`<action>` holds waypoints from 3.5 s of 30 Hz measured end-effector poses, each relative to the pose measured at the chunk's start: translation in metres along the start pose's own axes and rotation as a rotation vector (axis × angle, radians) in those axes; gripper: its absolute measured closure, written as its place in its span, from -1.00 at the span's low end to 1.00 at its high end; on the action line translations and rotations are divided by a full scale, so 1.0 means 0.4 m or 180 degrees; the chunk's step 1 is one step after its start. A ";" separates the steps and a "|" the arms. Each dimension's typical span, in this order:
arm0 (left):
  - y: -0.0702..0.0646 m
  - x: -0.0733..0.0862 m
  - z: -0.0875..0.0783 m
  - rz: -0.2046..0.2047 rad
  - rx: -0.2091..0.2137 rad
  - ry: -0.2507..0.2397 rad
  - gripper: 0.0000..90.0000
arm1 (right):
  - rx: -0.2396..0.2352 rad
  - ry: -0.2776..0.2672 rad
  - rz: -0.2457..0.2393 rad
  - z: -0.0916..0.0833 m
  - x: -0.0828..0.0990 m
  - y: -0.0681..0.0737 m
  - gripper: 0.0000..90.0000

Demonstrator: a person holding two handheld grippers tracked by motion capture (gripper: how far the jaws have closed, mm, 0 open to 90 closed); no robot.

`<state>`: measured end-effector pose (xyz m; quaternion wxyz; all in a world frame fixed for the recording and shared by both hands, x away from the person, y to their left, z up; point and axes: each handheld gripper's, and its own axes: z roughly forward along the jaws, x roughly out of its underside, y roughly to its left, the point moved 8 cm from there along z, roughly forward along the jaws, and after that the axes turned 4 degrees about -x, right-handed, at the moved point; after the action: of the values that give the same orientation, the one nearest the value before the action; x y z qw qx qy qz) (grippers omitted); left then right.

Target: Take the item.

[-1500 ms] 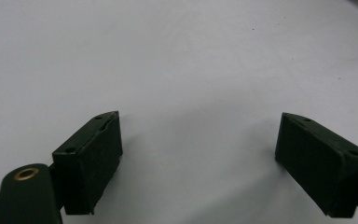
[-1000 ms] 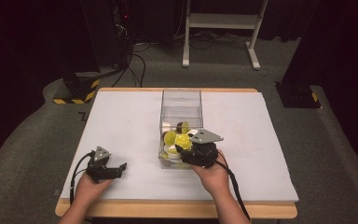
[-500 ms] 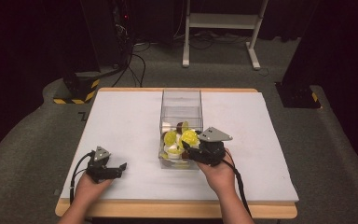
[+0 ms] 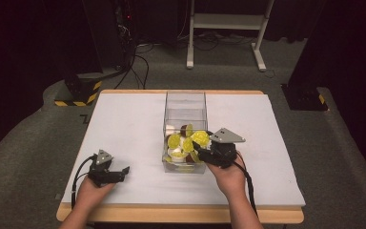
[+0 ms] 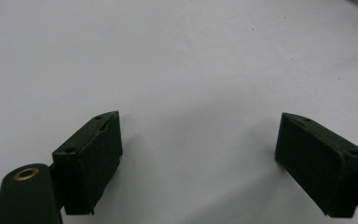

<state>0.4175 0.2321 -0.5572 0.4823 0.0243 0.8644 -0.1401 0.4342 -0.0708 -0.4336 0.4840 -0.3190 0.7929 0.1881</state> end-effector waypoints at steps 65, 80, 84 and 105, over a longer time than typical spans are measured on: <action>0.001 0.000 0.000 0.0011 0.0007 0.0008 -0.67 | 0.0670 0.0046 0.0487 -0.081 0.095 -0.234 -0.16; 0.000 0.000 0.000 0.0001 0.0005 0.0003 -0.67 | 0.0972 0.0269 0.0657 -0.054 0.181 -0.340 -0.16; 0.000 0.000 0.000 -0.0006 0.0006 -0.0001 -0.67 | 0.1020 0.0382 0.0693 -0.039 0.210 -0.360 -0.16; -0.001 0.000 0.000 -0.0022 0.0000 -0.0013 -0.66 | 0.1255 0.0729 0.0808 -0.009 0.300 -0.428 -0.16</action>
<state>0.4174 0.2316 -0.5571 0.4836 0.0210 0.8635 -0.1418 0.5104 -0.2362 -0.5366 0.4164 -0.1357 0.8975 0.0518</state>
